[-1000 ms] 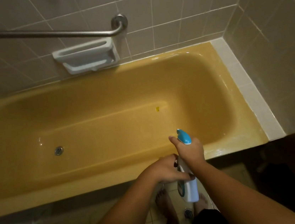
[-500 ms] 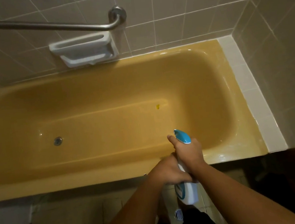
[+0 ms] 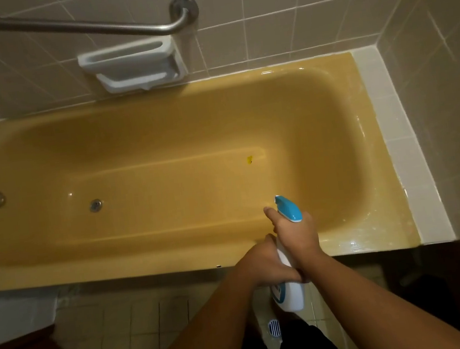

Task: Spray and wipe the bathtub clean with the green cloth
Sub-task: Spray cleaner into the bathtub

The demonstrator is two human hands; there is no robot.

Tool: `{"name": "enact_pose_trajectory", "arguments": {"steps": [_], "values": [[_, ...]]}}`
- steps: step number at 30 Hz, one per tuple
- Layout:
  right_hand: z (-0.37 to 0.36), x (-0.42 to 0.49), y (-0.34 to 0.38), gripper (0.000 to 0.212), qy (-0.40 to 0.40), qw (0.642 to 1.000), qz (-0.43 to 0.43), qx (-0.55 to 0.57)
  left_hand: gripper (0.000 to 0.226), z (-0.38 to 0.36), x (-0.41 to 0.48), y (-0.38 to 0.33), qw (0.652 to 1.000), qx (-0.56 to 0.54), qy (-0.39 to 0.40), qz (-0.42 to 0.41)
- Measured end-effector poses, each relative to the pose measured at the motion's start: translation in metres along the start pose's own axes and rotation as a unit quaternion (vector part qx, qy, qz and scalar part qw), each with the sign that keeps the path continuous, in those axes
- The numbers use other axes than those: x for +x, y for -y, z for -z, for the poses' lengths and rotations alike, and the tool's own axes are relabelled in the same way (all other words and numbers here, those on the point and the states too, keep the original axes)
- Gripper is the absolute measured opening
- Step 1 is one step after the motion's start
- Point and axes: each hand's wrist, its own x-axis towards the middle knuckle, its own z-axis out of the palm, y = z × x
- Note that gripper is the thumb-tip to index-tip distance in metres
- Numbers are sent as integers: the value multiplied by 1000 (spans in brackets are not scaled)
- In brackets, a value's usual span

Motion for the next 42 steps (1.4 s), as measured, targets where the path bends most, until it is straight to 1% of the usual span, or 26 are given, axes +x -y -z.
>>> {"name": "enact_pose_trajectory", "arguments": {"steps": [2,3,5,8,10,12,17,19,21,23,25,29,32,33,37,41,42], "values": [[-3,0,0,45,12,1000,12,-1,72,1,2,2,1000,0,0,-5],[-5,-1,1,46,23,1000,19,5,75,2,2,4,1000,-1,-4,-3],[-9,0,2,53,25,999,20,-6,82,5,2,8,1000,-2,-12,0],[-17,-2,5,57,25,999,11,-29,80,10,0,17,1000,-4,-11,18],[-27,-4,8,56,30,999,20,-24,87,15,0,26,999,-12,-19,27],[-37,-8,11,53,31,998,24,-48,92,19,2,38,999,-9,-25,26],[-64,-19,19,37,55,996,15,-70,86,34,-7,64,999,-18,-23,33],[-78,-28,22,38,57,996,8,-70,83,43,-18,73,999,-28,-29,25],[-95,-36,24,40,60,996,8,-68,75,53,-28,86,998,-40,-27,29],[-114,-46,25,43,57,996,23,-67,72,64,-40,104,997,-57,-24,38],[-137,-57,25,48,50,996,28,-62,76,77,-51,124,997,-59,-25,42],[-191,-85,24,47,54,996,31,-68,76,112,-84,161,998,-52,-15,41],[-238,-111,28,60,51,997,37,-49,75,144,-114,193,997,-59,-18,40],[-254,-118,29,58,49,997,31,-43,75,155,-125,204,997,-60,-23,41],[-316,-148,37,34,73,996,37,-30,73,194,-171,245,996,-66,-33,44],[-370,-172,43,32,116,993,28,-9,80,225,-205,289,994,-71,-55,57],[-382,-177,45,32,124,992,26,-12,78,232,-211,297,994,-76,-59,58]]}}
